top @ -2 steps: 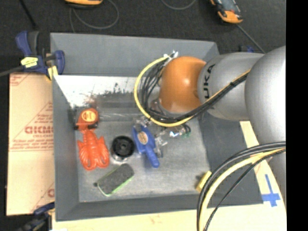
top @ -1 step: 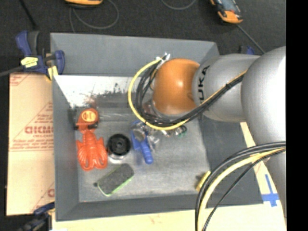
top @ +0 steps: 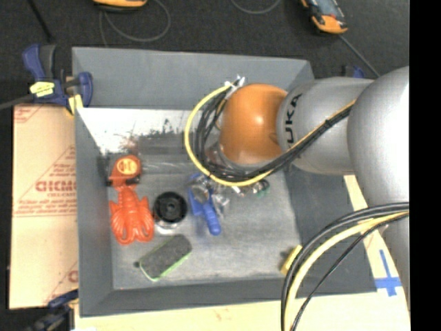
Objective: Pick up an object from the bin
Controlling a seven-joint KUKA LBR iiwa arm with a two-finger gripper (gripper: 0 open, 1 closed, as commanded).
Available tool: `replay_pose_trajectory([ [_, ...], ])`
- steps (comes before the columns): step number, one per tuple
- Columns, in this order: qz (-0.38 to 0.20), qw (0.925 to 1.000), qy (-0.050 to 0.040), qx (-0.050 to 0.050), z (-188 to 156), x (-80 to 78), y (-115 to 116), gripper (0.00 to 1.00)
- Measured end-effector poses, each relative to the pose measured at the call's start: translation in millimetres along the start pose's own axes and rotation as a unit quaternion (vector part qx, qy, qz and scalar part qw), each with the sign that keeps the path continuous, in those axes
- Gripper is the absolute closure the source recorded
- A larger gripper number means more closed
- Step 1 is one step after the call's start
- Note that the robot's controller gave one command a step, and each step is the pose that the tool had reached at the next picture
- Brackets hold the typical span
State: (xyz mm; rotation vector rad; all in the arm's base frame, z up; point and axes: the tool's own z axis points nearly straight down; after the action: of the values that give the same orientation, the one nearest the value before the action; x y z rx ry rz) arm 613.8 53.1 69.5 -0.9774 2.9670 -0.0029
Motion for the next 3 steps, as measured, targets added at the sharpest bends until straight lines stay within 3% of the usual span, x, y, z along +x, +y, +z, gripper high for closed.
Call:
replay_pose_trajectory([
  [2, -0.003, 1.0000, 0.0063, -0.003, -25.4, 1.5, 0.0, 1.00],
  [3, -0.002, 1.0000, 0.0047, -0.001, -38.4, 0.0, -1.2, 1.00],
])
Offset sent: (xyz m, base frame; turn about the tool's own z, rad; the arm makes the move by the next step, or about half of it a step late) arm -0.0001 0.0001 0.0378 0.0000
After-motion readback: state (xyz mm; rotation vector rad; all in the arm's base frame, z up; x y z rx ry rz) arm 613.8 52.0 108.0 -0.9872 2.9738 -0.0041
